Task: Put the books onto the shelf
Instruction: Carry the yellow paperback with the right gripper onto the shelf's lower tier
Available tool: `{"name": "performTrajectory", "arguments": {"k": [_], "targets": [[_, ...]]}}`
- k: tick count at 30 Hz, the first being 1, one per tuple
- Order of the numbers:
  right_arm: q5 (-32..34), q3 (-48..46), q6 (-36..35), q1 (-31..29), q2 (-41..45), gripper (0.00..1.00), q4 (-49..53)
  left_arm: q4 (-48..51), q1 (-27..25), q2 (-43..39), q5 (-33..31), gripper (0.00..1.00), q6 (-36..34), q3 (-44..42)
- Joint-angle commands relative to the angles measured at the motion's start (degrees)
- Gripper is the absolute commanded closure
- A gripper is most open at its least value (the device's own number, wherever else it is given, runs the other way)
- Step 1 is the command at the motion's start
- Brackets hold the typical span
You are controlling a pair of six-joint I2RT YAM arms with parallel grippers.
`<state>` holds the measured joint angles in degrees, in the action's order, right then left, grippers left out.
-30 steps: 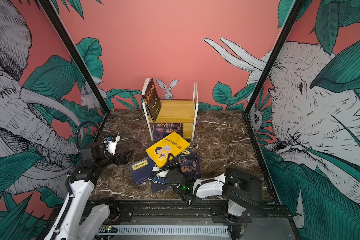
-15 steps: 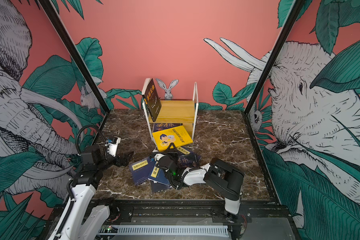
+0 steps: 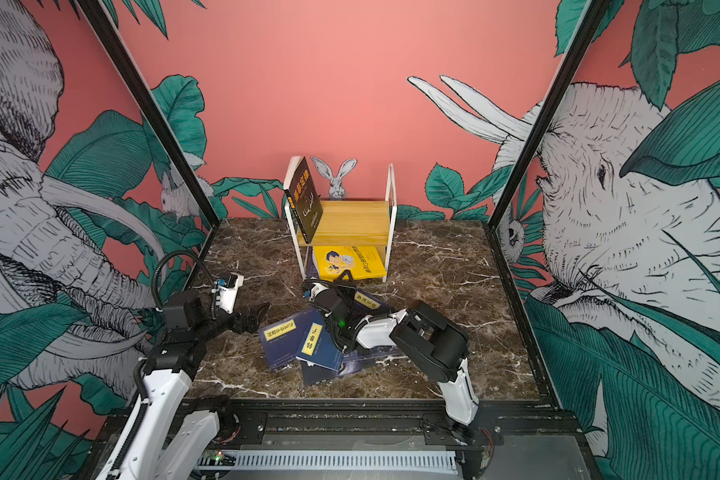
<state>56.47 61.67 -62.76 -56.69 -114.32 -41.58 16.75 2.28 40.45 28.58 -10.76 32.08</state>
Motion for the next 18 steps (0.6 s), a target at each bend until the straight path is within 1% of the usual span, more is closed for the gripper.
{"name": "performTrajectory", "arguments": {"k": [1, 8, 9, 10, 11, 14, 15, 18], "targets": [[0.05, 3.61, 3.59, 0.44, -2.25, 1.0, 0.86, -0.81, -0.28, -0.45, 1.47, 0.0, -1.72, -0.88], [-2.06, 7.01, 8.95, 1.05, -4.9, 1.0, 10.91, -1.12, -0.26, -0.38, 1.39, 0.0, -2.49, -1.19], [-2.17, 7.67, 9.78, 0.95, -4.86, 0.99, 12.71, -0.7, -0.26, -0.24, 1.56, 0.0, -2.42, -0.92], [-2.67, 8.13, 10.8, 0.98, -4.6, 0.93, 14.67, -0.51, -0.26, -0.11, 1.61, 0.01, -2.63, -0.83], [-3.59, 8.39, 11.83, 1.0, -4.3, 0.85, 16.41, -0.57, -0.24, -0.24, 1.52, 0.0, -2.97, -1.02], [-5.67, 9.24, 11.9, 1.28, -4.53, 0.65, 18.57, -1.23, -0.31, -0.63, 0.88, 0.0, -3.39, -1.5], [-6.12, 9.98, 11.67, 1.3, -4.84, 0.6, 20.1, -1.1, -0.35, -0.53, 0.87, 0.0, -3.34, -1.4], [-8.26, 11.79, 12.45, 1.29, -4.56, 0.5, 24.67, -0.56, -0.22, -0.16, 0.95, 0.0, -3.37, -1.01]]}}
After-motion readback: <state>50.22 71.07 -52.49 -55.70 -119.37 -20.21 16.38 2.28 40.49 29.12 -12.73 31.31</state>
